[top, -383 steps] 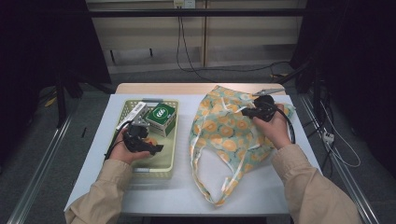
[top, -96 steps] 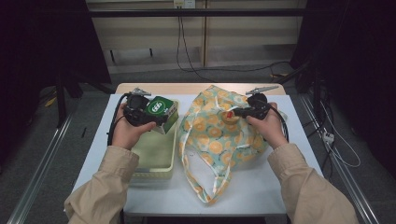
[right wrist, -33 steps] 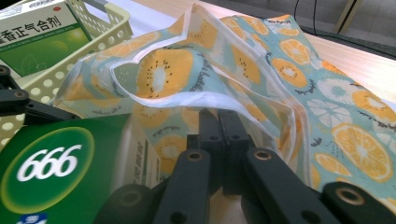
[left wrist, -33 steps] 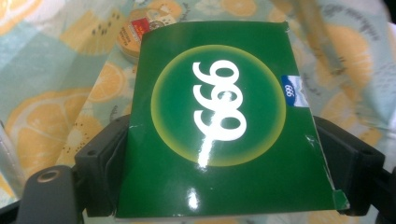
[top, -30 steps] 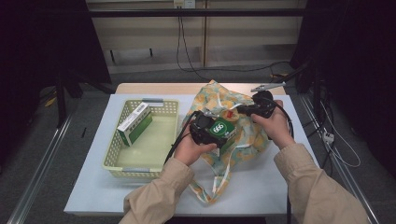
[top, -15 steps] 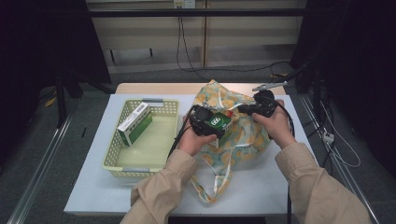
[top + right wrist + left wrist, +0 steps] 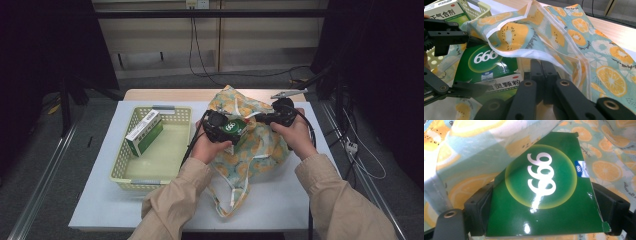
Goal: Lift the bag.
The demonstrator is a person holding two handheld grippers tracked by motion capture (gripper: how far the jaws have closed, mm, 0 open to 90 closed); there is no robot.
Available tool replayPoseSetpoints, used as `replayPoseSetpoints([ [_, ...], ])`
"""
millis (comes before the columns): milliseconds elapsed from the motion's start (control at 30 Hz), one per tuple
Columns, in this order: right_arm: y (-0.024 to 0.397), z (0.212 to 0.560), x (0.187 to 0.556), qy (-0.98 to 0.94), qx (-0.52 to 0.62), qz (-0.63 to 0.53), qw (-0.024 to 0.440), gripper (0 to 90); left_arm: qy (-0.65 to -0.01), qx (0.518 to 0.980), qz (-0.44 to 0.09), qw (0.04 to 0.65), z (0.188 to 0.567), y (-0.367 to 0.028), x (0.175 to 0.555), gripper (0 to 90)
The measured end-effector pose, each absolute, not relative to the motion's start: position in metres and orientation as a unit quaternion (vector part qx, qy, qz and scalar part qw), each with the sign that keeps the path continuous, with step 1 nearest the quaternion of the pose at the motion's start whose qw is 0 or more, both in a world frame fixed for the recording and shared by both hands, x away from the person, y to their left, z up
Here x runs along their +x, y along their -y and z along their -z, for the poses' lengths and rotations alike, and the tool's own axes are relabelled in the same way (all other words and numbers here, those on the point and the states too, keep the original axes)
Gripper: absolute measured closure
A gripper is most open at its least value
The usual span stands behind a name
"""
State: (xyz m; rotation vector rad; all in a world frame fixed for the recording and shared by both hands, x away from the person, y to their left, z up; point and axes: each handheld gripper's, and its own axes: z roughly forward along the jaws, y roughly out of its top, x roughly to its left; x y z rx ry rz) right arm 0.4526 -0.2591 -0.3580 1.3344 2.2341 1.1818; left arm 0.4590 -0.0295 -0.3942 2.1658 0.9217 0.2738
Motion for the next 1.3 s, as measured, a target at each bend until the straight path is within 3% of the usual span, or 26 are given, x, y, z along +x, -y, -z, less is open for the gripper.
replayPoseSetpoints([
  [733, 0.259, 0.361, 0.46, -0.761, 0.473, -0.421, 0.14, 90.0, -0.371, 0.837, -0.13, 0.382, 0.405, 0.05, 0.495, 14.1],
  [900, 0.258, 0.36, 0.459, -0.764, 0.468, -0.422, 0.14, 90.0, -0.361, 0.84, -0.123, 0.387, 0.396, 0.048, 0.486, 10.4],
  [1300, 0.247, 0.361, 0.452, -0.769, 0.461, -0.42, 0.138, 90.0, -0.345, 0.844, -0.106, 0.396, 0.368, 0.013, 0.453, 11.3],
])
